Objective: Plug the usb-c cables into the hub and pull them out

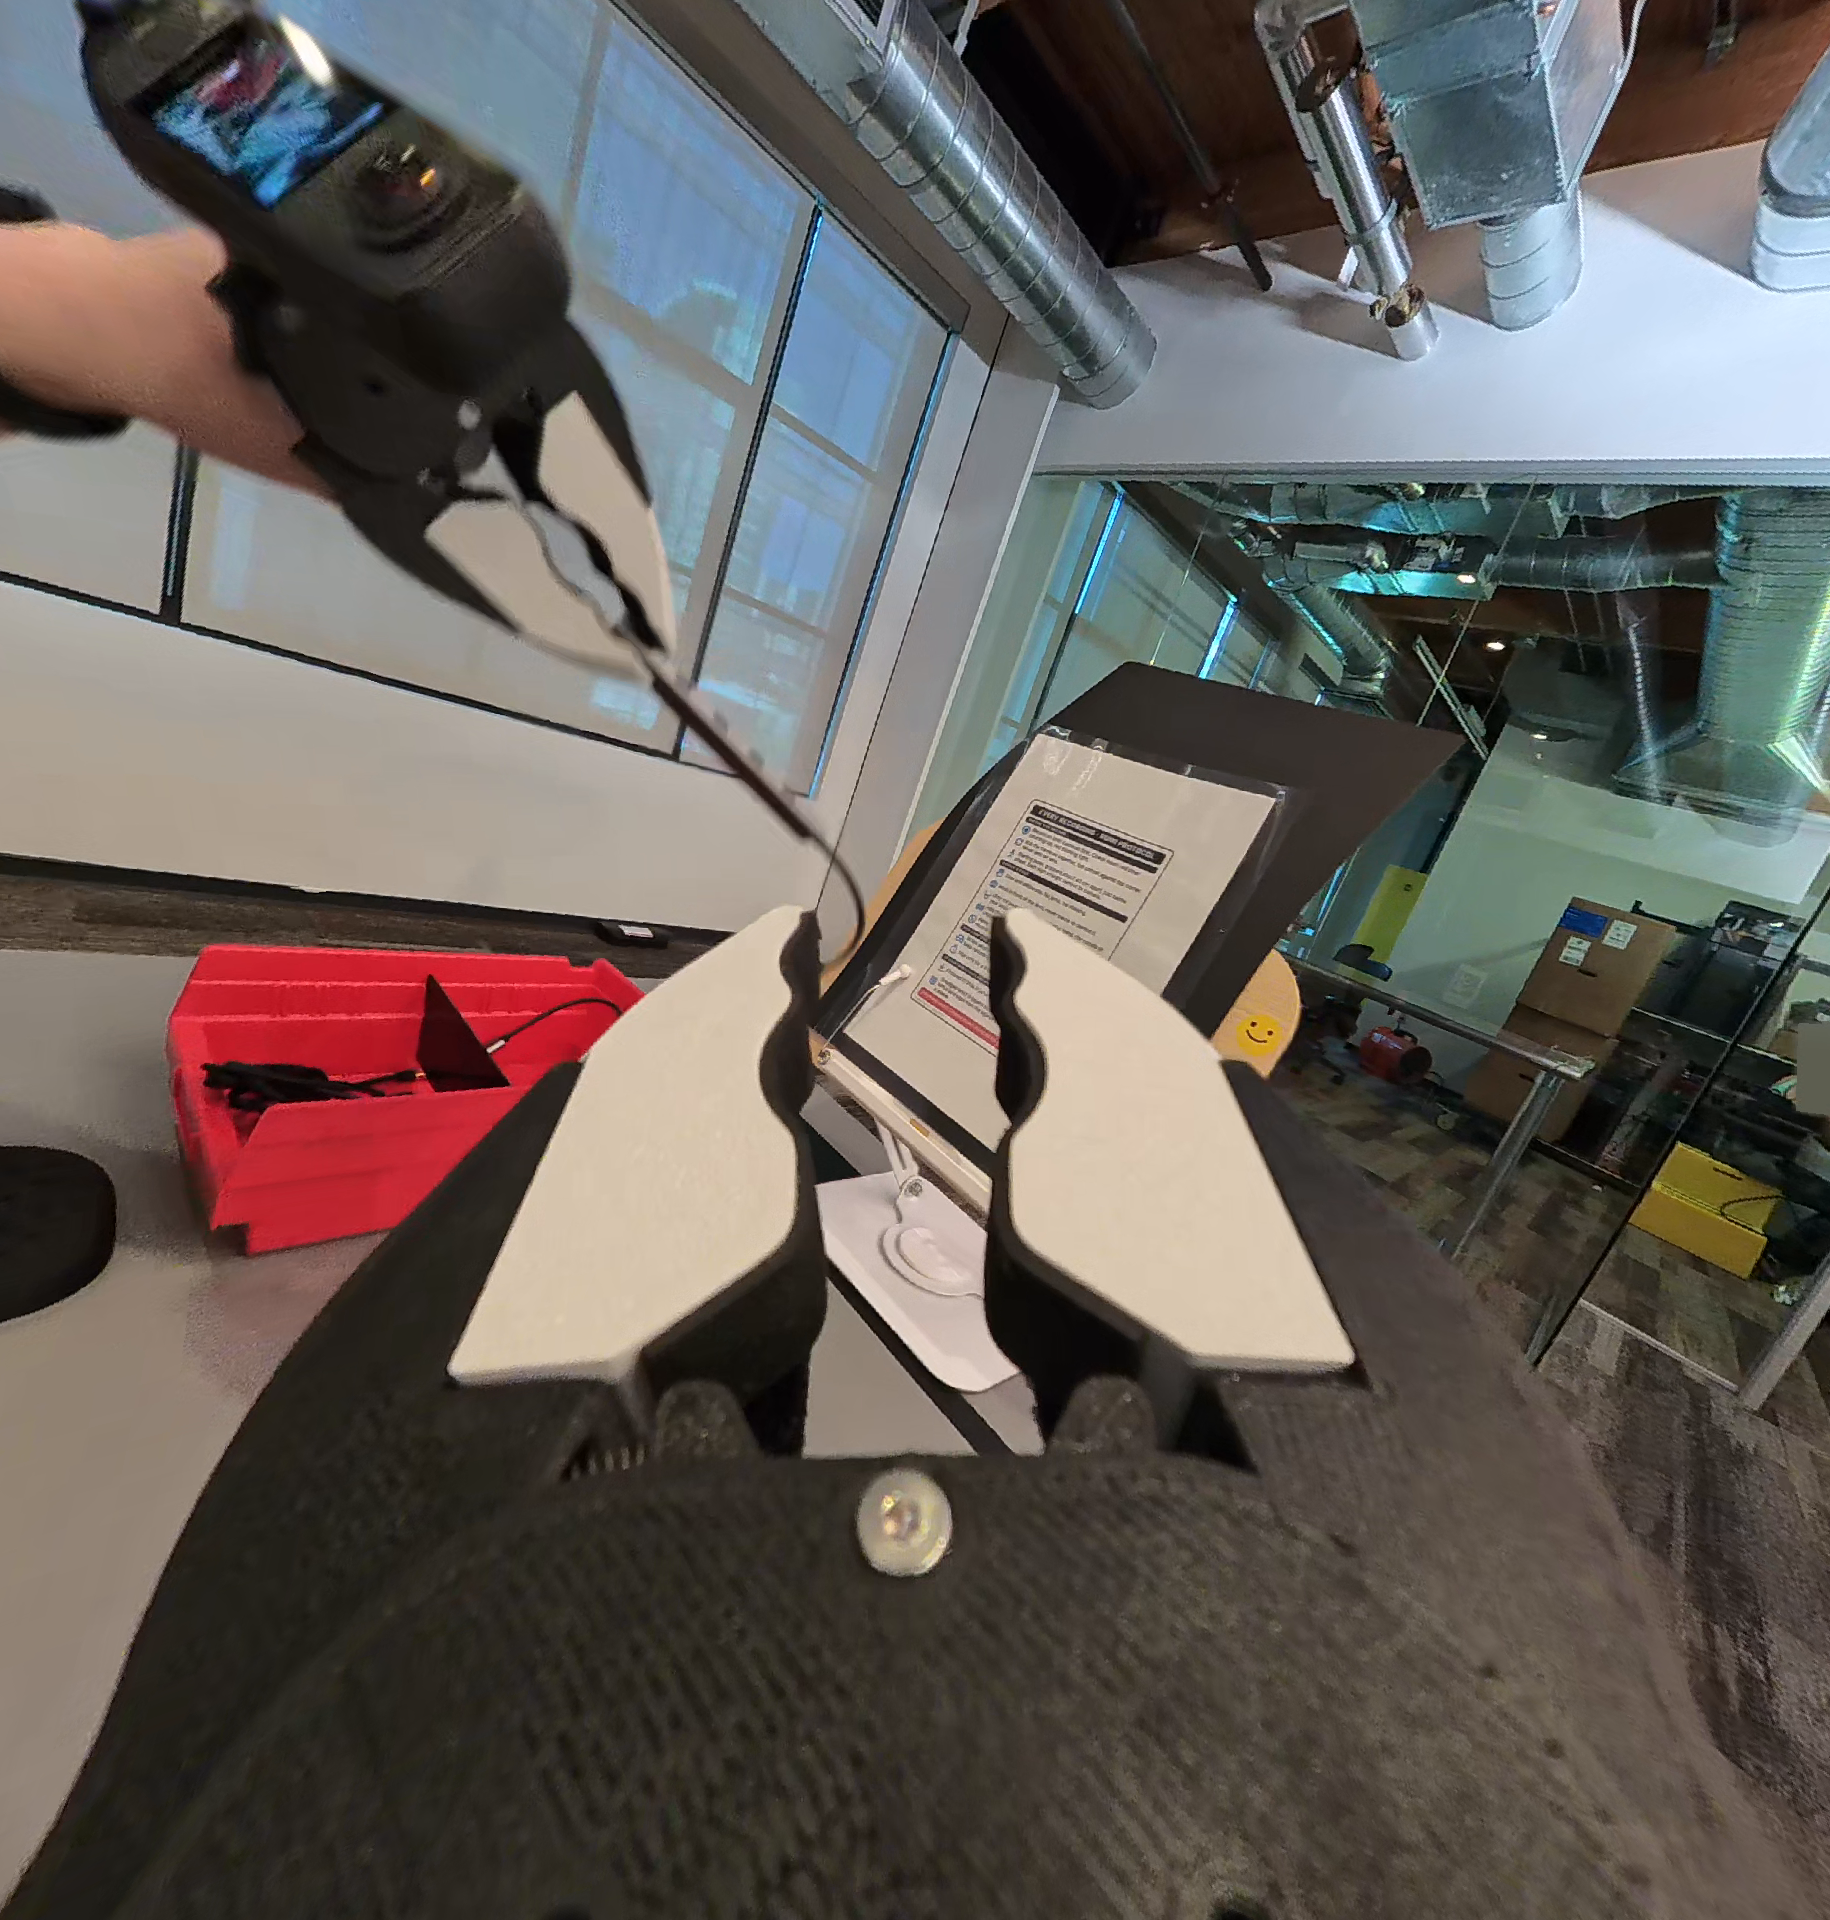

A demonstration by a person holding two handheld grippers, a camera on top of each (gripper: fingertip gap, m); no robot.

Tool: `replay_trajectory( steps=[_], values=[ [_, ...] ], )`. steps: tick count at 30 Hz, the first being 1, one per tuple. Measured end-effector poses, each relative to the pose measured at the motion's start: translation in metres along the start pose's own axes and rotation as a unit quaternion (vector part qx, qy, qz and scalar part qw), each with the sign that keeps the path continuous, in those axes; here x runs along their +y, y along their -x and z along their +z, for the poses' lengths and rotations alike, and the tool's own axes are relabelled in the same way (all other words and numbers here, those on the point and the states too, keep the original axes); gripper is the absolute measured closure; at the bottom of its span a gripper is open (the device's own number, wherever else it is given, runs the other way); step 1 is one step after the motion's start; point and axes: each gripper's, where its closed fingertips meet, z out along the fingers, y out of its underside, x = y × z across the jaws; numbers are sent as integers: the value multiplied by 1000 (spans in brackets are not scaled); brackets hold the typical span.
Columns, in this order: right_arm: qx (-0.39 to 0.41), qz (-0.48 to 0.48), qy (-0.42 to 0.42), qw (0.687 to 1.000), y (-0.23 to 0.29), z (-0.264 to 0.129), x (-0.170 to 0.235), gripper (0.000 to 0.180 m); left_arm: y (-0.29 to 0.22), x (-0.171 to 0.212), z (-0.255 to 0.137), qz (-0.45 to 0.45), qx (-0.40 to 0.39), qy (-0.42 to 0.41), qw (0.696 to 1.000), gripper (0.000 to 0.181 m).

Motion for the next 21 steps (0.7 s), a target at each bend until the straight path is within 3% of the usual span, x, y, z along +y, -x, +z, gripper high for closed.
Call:
replay_trajectory(
  steps=[7,9,11,13,16,19,21],
  values=[
    [15,-7,21,1000,-9,-20,2,148,-135,-66,51,37,14,-160,986,173],
    [33,-11,67,997,-18,-30,17,148,-181,-77,68,35,47,-192,980,172],
    [74,-4,170,983,-37,-52,53,146,-221,-82,82,40,82,-209,974,172],
    [147,7,301,942,-65,-91,102,143,-251,-82,94,41,109,-212,970,172],
    [271,33,449,851,-107,-162,162,140,-279,-79,104,27,144,-218,965,172],
    [261,165,499,810,-93,-194,202,141,-297,-75,113,6,167,-226,960,172],
    [240,244,545,765,-73,-214,223,141,-307,-71,122,2,173,-221,960,172]
  ],
)
